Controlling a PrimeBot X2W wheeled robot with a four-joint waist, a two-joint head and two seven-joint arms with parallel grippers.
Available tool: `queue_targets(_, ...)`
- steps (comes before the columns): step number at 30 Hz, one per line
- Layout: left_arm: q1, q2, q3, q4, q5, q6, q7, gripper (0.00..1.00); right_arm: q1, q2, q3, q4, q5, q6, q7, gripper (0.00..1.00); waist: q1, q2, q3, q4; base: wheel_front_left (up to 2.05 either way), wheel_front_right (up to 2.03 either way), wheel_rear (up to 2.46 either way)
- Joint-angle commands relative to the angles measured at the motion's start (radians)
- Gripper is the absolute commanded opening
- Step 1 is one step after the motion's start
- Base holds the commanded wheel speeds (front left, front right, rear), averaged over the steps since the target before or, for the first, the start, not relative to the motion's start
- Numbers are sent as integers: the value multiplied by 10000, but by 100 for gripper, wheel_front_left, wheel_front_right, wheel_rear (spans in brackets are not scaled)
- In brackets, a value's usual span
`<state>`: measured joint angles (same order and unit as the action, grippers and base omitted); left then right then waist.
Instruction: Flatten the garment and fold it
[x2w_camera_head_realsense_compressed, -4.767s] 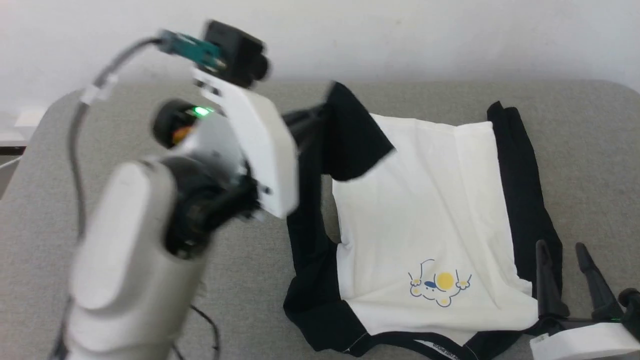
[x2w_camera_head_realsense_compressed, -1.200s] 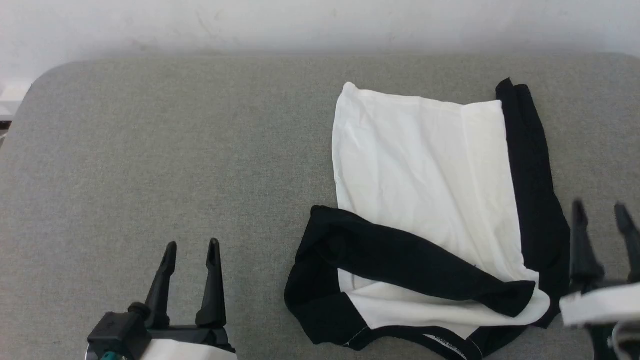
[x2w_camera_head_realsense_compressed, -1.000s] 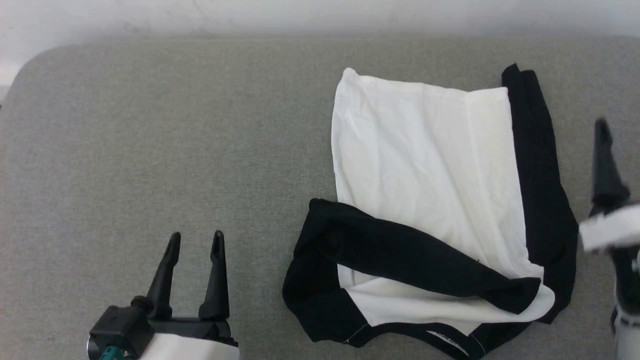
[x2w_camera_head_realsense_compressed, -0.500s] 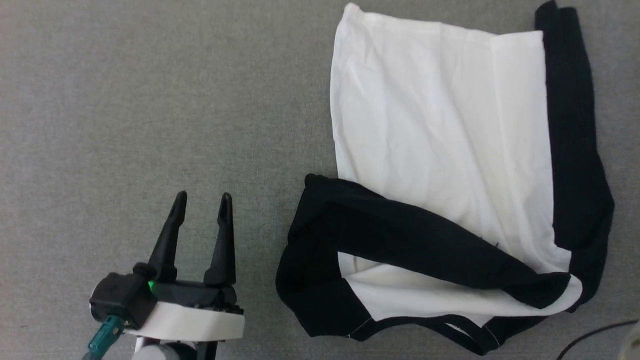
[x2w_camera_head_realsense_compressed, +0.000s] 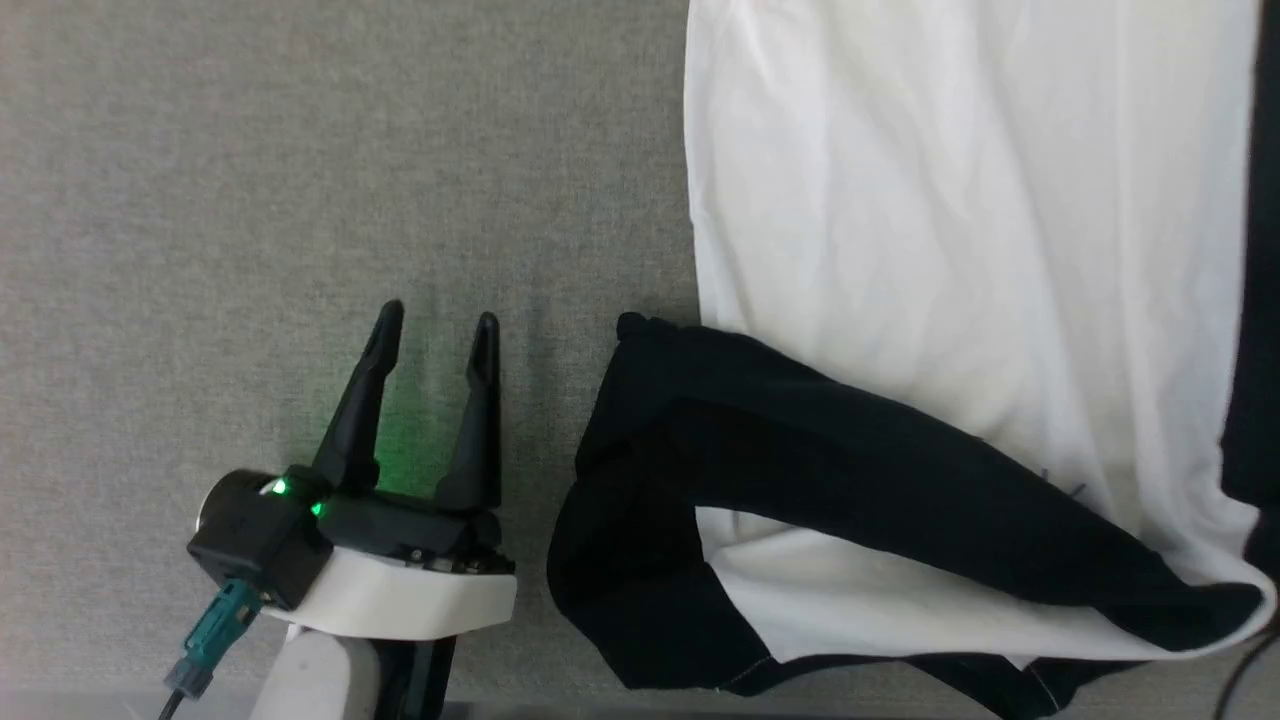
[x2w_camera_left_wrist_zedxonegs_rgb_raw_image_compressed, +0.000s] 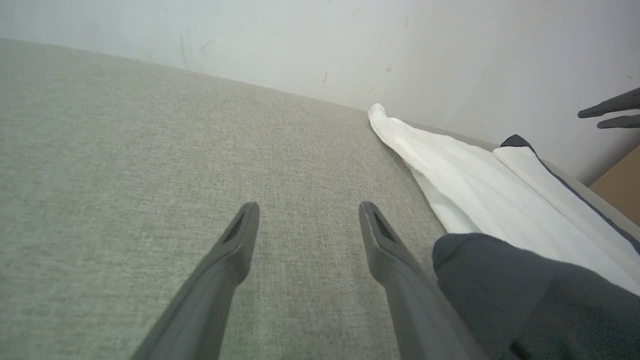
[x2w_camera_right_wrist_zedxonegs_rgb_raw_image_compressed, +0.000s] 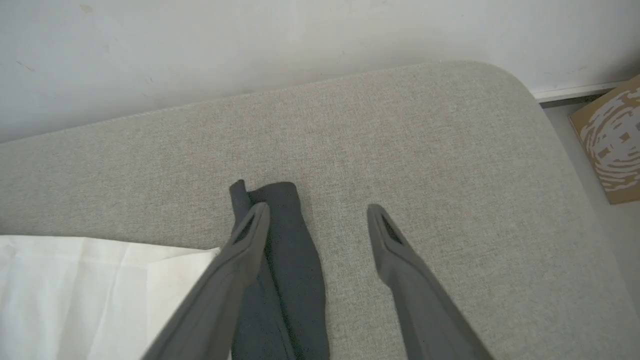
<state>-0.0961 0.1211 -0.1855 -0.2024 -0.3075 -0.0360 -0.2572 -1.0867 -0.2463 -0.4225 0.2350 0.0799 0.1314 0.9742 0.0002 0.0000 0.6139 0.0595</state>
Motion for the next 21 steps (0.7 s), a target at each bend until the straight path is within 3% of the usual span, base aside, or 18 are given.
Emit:
queue_targets(1, -178, -70, -41, -17, 53, -103, -45, 100, -225, -30, -6, 30, -164, -7, 220, 100, -2, 0, 714, 257, 0, 0, 0)
queue_targets(6, -425, -182, -136, 46, 76, -219, -45, 100, -543, -46, 49, 90, -301, -7, 848, 100, -2, 0, 1041, 456, 0, 0, 0)
queue_targets(19, -590, -398, -139, 155, 129, -423, -45, 100, -332, 281, -646, 160, -837, -7, 1111, 100, -2, 0, 1232, 867, 0, 0, 0)
queue_targets(20, -597, -407, -130, 155, 137, -430, -45, 100, -327, 297, -725, 124, -952, -7, 1101, 56, -2, 0, 1243, 881, 0, 0, 0)
queue_targets(21, -609, -411, -119, 152, 171, -433, -45, 100, -333, 295, -784, 86, -1051, -7, 1048, 37, -2, 0, 1254, 893, 0, 0, 0)
